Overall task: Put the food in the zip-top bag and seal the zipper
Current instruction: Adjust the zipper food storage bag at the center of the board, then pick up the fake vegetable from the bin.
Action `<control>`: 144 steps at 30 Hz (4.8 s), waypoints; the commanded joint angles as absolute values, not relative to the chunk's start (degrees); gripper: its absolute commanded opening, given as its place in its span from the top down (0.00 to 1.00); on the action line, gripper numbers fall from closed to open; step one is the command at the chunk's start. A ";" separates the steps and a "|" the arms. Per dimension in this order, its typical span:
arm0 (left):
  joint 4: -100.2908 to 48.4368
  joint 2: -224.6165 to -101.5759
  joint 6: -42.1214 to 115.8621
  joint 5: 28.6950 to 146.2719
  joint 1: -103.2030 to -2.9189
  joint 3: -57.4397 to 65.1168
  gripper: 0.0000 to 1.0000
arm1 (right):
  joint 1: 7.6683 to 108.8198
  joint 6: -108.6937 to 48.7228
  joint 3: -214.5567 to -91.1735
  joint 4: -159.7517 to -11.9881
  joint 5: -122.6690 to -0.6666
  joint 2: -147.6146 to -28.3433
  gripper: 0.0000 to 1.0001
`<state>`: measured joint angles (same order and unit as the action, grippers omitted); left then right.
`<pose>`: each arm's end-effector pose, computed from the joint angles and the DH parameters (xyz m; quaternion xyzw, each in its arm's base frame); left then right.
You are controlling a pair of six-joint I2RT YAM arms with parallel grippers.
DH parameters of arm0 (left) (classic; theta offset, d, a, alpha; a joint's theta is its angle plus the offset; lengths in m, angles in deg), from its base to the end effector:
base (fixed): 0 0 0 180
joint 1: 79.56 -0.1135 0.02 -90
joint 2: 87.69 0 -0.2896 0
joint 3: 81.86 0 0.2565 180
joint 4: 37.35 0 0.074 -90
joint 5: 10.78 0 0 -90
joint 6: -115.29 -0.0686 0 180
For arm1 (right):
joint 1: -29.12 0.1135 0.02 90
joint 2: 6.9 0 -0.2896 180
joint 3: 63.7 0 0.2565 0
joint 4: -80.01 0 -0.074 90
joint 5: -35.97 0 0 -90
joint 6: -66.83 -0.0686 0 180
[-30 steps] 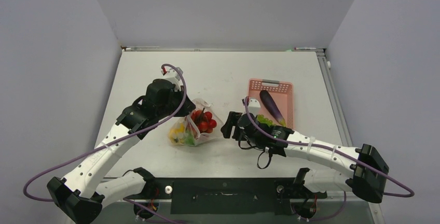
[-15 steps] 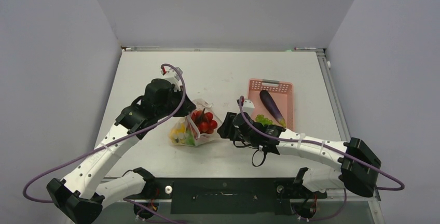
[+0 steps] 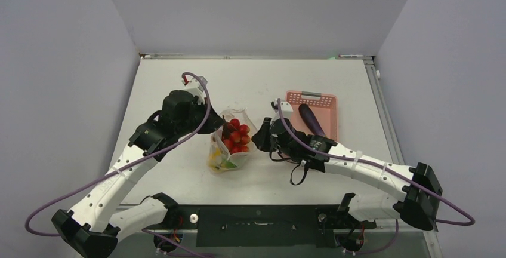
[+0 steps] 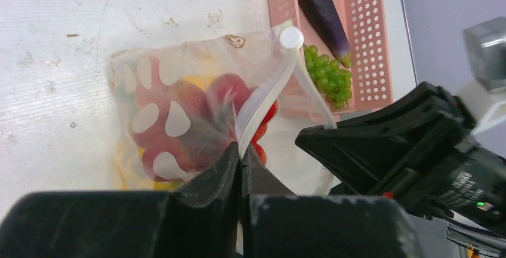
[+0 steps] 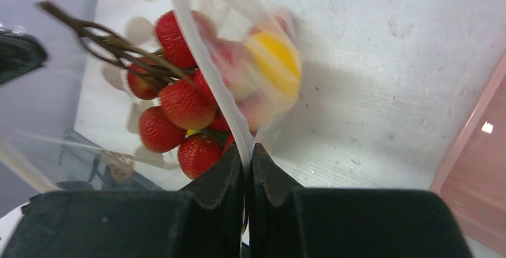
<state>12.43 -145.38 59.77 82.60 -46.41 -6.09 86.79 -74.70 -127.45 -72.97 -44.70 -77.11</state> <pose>0.1906 -0.1293 0.3630 0.0042 0.8731 -0.2924 0.3902 0.1672 0.2433 0.2790 -0.0086 0.8787 0.3432 0.3318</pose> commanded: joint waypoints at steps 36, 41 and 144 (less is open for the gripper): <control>11.47 -142.93 55.65 81.26 -48.26 -9.40 1.00 | 86.32 -59.39 -144.28 -61.53 -39.66 -78.46 0.95; 9.26 -142.93 56.93 83.12 -48.36 -12.58 1.00 | 86.32 -60.46 -141.27 -62.74 -40.36 -78.70 0.95; 5.07 -138.67 43.92 87.59 -52.03 -19.30 1.00 | 46.87 -41.49 -138.00 -65.09 -42.78 -101.70 0.20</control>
<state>7.84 -139.57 44.56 86.99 -51.31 -19.29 47.36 -43.07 -136.26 -62.24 -43.83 -99.56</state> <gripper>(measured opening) 0.001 0.814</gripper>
